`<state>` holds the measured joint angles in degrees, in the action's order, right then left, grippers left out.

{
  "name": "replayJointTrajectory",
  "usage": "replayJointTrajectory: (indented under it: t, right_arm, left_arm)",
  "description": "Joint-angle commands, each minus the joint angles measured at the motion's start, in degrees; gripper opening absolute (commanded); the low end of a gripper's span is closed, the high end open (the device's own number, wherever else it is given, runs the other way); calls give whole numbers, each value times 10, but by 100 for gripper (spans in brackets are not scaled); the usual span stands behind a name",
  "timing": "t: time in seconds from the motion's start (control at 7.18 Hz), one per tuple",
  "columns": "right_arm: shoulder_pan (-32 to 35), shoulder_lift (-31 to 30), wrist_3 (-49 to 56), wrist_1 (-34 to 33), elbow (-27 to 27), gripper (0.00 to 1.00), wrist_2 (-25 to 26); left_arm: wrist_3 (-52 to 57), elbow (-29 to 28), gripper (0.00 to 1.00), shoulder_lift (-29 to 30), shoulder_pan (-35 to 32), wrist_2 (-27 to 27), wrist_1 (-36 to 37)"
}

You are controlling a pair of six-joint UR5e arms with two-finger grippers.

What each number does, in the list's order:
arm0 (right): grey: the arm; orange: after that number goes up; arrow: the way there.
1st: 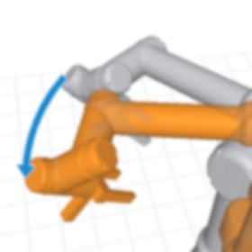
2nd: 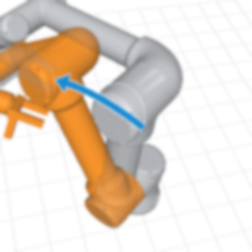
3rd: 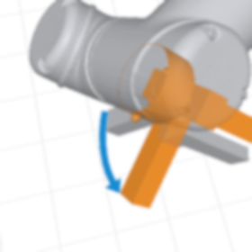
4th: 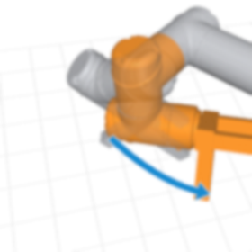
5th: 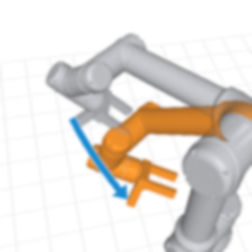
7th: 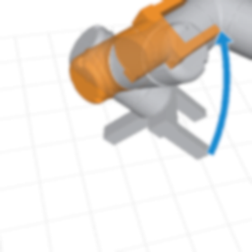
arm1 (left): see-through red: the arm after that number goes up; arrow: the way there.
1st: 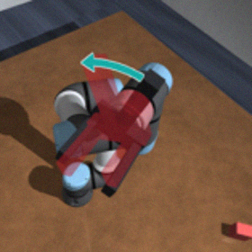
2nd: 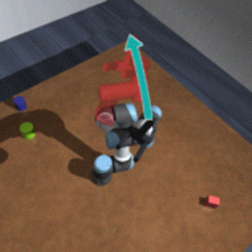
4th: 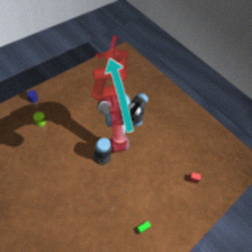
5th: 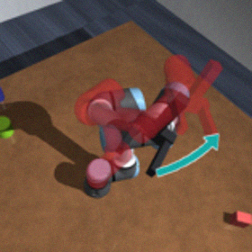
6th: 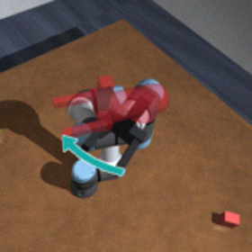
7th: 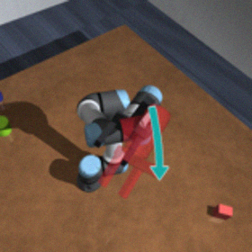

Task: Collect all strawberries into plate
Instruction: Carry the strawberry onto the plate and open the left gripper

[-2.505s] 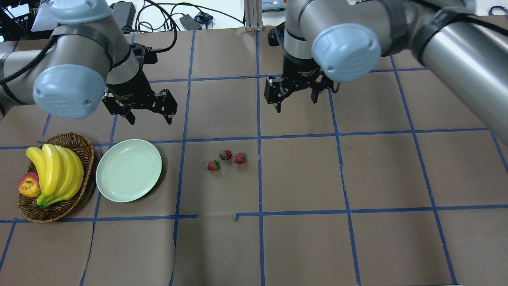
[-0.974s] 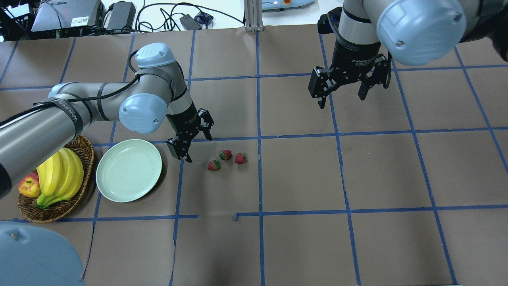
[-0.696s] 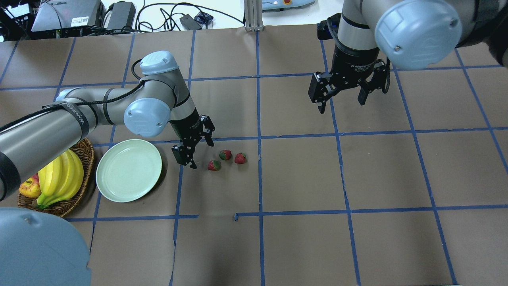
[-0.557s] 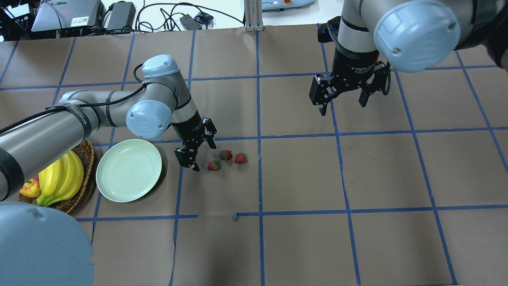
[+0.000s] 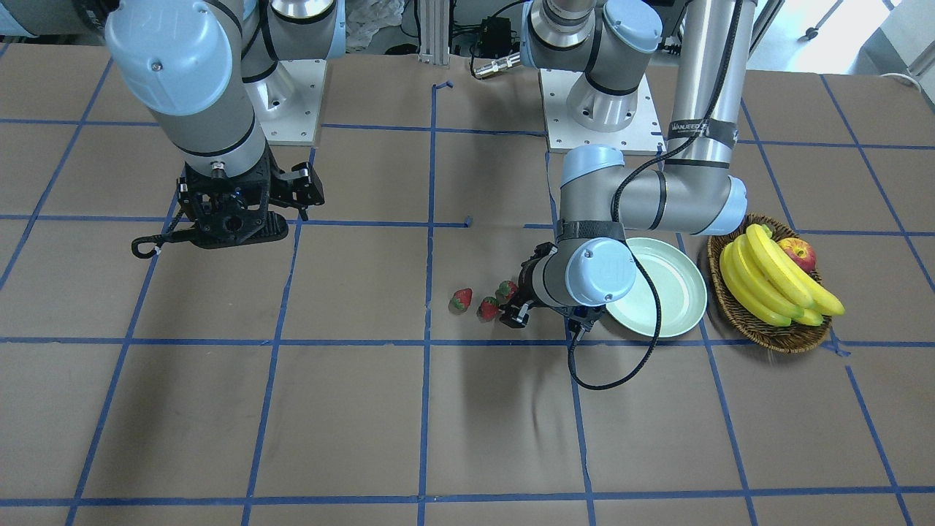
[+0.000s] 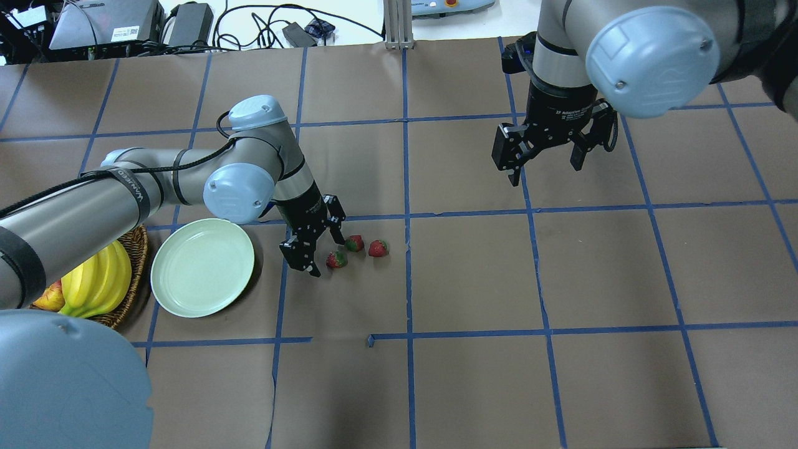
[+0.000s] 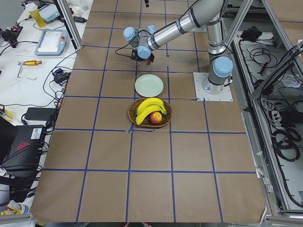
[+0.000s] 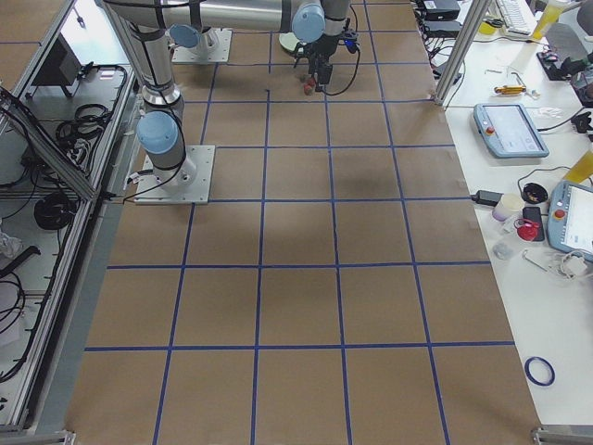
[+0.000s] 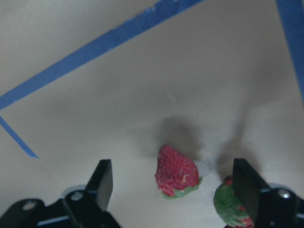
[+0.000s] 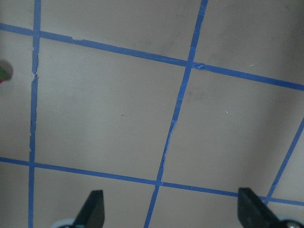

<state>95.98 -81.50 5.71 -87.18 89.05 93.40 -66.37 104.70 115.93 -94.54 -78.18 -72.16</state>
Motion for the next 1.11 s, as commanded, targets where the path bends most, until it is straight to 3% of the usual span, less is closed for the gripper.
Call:
replayJointTrajectory:
  t: [0.0,0.14,0.28,0.42,0.97]
  right_arm:
    - [0,0,2,0,1,100,10]
    - [0,-1,2,0,1,100,10]
    - [0,-1,2,0,1,100,12]
    - [0,0,2,0,1,100,13]
    - [-1,0,2,0,0,100,14]
  left_arm:
    - [1,2,90,7,-2,19,4]
    - [1,2,84,9,-2,22,6]
    - [2,2,36,9,-2,23,5]
    - [-2,2,0,9,-2,23,6]
    - [7,-7,0,-20,-5,13,-3]
